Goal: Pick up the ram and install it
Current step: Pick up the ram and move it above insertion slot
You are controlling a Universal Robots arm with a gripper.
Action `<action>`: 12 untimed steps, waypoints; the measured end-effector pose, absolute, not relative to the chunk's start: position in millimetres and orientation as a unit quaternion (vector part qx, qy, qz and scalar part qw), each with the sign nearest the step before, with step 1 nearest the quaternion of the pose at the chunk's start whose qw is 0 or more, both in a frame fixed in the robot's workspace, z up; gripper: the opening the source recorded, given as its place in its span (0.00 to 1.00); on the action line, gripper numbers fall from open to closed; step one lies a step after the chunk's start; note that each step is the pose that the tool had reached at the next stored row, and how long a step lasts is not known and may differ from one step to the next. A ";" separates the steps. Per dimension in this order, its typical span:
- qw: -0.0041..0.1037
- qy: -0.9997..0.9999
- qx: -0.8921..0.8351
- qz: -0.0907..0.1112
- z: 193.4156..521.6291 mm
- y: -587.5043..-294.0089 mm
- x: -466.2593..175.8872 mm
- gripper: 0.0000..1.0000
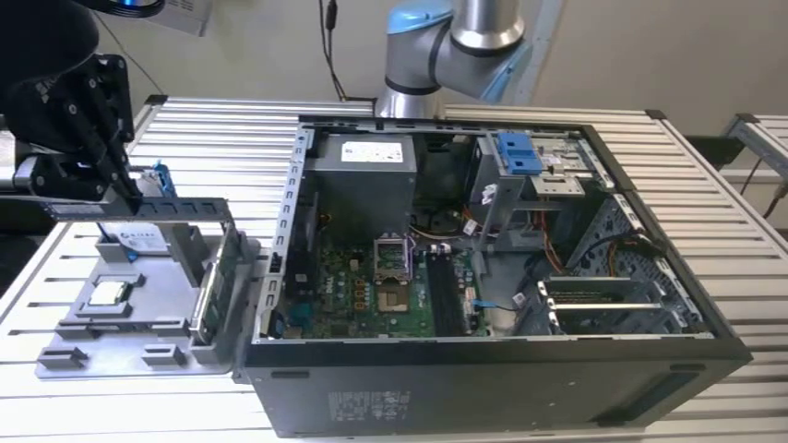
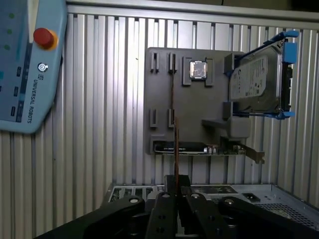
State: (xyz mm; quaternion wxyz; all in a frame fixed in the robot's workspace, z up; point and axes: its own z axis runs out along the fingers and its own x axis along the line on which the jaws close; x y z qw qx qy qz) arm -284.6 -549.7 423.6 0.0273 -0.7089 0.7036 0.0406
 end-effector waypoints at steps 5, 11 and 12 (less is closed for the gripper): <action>0.027 0.704 -0.709 0.041 423.5 -549.7 -265.9 0.14; 0.027 0.704 -0.709 0.041 423.6 -549.7 -240.8 0.14; 0.027 0.704 -0.709 0.041 423.6 -549.7 -236.8 0.14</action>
